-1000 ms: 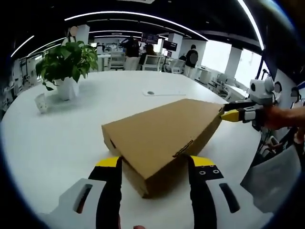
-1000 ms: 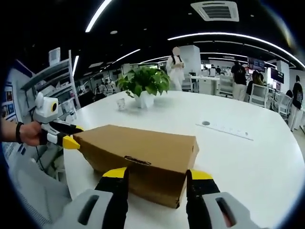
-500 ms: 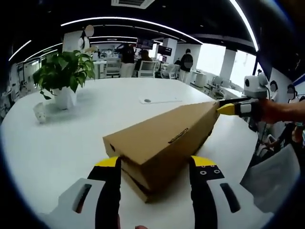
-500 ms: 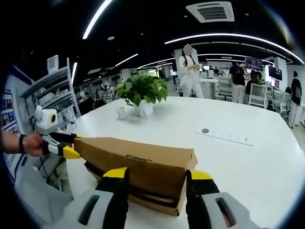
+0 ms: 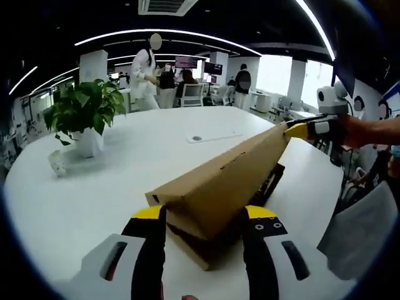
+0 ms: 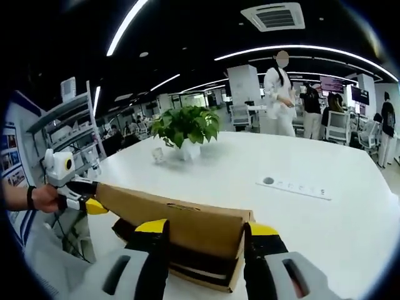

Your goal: Operate the shoe box by opening the lid, removing the specified soft item, and placing it in the target area until the item is outside and the box remains undamaged.

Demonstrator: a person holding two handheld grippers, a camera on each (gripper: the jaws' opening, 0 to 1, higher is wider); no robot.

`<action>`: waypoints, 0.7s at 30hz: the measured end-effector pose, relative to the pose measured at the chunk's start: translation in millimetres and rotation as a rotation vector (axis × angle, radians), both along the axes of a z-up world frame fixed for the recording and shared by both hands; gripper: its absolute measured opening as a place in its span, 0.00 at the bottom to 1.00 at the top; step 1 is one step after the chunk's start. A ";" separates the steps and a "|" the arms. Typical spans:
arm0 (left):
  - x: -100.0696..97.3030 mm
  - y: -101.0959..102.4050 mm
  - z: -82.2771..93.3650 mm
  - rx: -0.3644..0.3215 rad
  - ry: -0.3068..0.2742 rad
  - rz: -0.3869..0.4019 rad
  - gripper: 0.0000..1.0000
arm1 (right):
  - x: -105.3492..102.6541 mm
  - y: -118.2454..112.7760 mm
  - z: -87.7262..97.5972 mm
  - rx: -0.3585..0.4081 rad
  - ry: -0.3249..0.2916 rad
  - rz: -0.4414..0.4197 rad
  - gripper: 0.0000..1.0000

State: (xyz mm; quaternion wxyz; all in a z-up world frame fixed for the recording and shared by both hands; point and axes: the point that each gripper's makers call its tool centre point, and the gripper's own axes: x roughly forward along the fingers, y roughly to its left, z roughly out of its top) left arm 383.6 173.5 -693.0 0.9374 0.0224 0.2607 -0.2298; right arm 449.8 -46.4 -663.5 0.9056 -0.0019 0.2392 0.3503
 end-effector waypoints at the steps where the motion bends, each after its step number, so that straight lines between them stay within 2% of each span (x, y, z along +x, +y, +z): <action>1: 1.7 1.8 0.3 0.019 -0.006 0.001 0.45 | 0.4 0.5 1.9 0.002 -0.001 0.000 0.45; 8: 16.0 13.7 11.4 0.102 -0.062 0.041 0.35 | 10.8 8.2 20.6 -0.026 -0.044 0.014 0.45; 11: 20.9 20.1 15.4 0.142 -0.073 0.063 0.28 | 15.0 9.6 25.7 -0.028 -0.050 0.014 0.45; 15: 24.8 26.2 20.0 0.135 -0.081 0.082 0.22 | 20.6 11.3 29.3 -0.019 -0.054 0.012 0.45; 18: 27.8 32.8 22.4 0.173 -0.098 0.108 0.16 | 22.9 11.8 31.0 -0.013 -0.056 0.012 0.45; 21: 31.7 33.3 24.3 0.163 -0.102 0.126 0.14 | 24.7 12.9 32.9 -0.012 -0.063 0.021 0.45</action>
